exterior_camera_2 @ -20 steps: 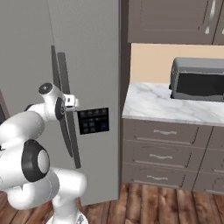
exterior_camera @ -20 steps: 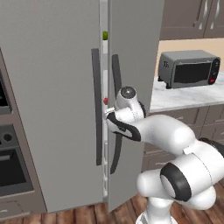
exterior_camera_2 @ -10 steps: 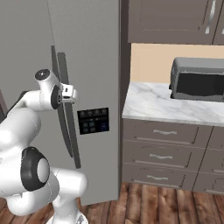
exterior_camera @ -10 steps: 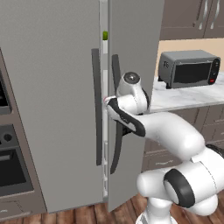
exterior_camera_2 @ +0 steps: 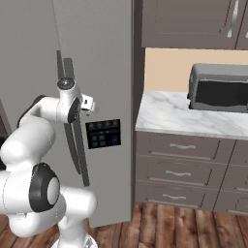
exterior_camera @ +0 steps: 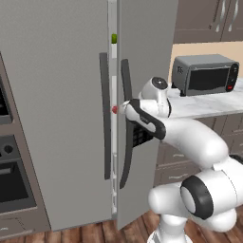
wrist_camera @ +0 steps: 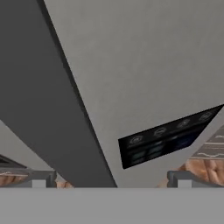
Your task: Store the hot dog in the freezer for long-term storage. Close the freezer door after placing the cooked food.
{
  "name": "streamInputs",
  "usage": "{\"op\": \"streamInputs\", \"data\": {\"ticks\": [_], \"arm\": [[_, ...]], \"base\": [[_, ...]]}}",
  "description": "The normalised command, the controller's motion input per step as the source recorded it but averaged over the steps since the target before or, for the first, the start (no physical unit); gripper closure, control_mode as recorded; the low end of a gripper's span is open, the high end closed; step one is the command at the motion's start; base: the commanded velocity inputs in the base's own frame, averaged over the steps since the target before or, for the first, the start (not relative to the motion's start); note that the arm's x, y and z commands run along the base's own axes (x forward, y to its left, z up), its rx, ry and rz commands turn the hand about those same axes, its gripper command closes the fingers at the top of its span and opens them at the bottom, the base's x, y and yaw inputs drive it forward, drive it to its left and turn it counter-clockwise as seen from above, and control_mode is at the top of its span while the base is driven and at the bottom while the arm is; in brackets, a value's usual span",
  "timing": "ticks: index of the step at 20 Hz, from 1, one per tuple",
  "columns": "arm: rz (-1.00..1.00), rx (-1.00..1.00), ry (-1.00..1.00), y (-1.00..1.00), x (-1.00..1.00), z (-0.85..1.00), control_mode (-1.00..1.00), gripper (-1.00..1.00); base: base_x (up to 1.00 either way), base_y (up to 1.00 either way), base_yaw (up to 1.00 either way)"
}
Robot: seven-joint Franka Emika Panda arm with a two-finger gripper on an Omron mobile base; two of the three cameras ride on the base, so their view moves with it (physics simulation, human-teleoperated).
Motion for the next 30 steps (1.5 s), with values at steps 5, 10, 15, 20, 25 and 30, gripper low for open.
{"op": "streamInputs", "data": {"ticks": [5,10,15,20,25,30], "arm": [[0.0,0.0,-0.03,0.0,0.41,-0.18,-1.0,-1.0],[0.0,0.0,0.0,0.0,0.52,-0.1,-1.0,-1.0],[-0.02,0.0,0.0,0.0,0.45,0.0,-1.0,-1.0],[-0.07,-0.03,-0.04,0.0,0.38,0.0,-1.0,-1.0],[-0.1,-0.05,0.0,0.0,0.45,0.0,-1.0,-1.0],[-0.11,-0.03,0.0,0.0,0.45,0.0,-1.0,-1.0]], "base": [[0.0,0.0,0.0],[0.0,0.0,0.0],[0.0,0.0,0.0],[0.0,0.0,0.0],[0.0,0.0,0.0],[0.0,0.0,0.0]]}}
